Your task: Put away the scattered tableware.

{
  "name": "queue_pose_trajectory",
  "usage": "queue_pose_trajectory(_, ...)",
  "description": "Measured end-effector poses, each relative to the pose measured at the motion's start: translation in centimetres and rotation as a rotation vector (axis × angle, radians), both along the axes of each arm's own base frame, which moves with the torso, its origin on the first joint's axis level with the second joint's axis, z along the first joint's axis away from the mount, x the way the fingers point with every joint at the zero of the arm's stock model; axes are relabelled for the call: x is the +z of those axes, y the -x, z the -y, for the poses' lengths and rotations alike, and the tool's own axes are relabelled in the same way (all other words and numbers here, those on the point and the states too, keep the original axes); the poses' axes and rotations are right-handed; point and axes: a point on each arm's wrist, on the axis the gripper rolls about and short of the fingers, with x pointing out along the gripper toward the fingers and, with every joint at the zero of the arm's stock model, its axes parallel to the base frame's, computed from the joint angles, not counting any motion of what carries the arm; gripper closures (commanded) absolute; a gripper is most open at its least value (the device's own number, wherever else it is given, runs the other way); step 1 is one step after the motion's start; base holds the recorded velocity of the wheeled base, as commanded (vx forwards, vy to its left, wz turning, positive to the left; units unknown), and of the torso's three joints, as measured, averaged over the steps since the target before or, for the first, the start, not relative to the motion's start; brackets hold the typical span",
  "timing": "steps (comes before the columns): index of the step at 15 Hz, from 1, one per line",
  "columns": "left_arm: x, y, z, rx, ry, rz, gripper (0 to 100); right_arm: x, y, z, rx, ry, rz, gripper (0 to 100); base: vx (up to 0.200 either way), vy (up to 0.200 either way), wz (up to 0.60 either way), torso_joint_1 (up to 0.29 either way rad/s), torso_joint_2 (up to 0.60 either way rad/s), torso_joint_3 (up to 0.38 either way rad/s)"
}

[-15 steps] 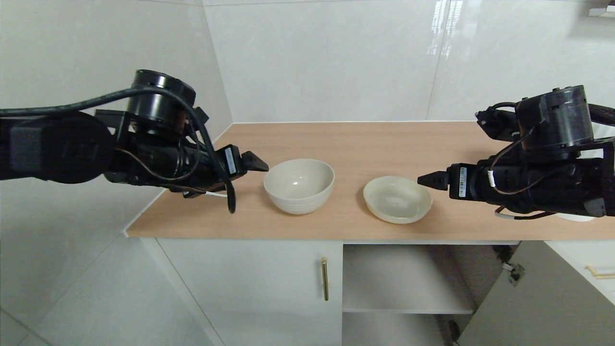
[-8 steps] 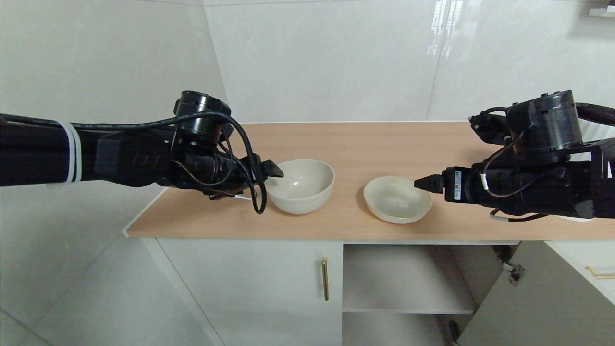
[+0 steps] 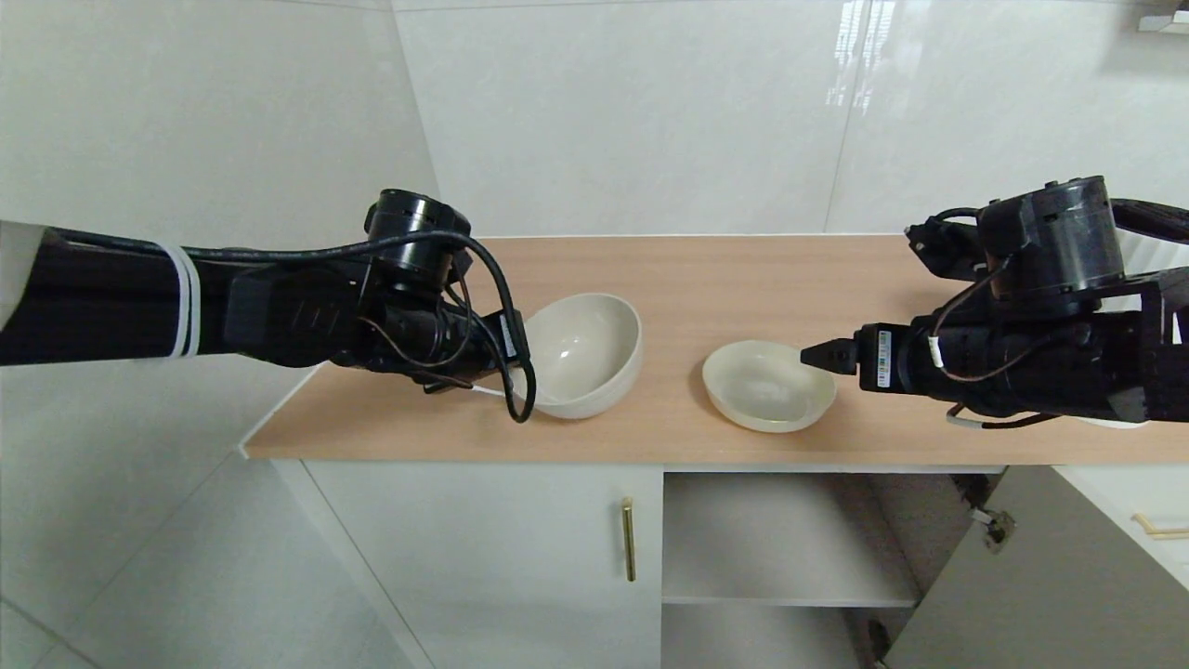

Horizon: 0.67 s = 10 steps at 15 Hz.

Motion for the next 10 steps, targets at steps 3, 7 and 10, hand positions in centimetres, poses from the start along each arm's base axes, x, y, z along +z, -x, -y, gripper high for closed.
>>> queue_pose_trajectory(3, 2.1, 1.8, -0.5, -0.005, 0.018, 0.045, 100, -0.5, -0.5, -0.2, -0.012, 0.019, -0.020, 0, 0.000, 0.000, 0.00, 0.000, 0.00, 0.000)
queue_pose_trajectory(7, 5.9, 5.4, -1.9, -0.011, 0.053, 0.139, 100, -2.3, -2.7, -0.7, -0.136, 0.112, -0.058, 0, 0.000, 0.000, 0.00, 0.000, 0.00, 0.000)
queue_pose_trajectory(10, 7.2, 6.8, -2.4, -0.014, 0.067, 0.177, 100, -3.5, -3.9, -1.3, -0.155, 0.113, -0.084, 0, 0.000, 0.000, 0.00, 0.000, 0.00, 0.000)
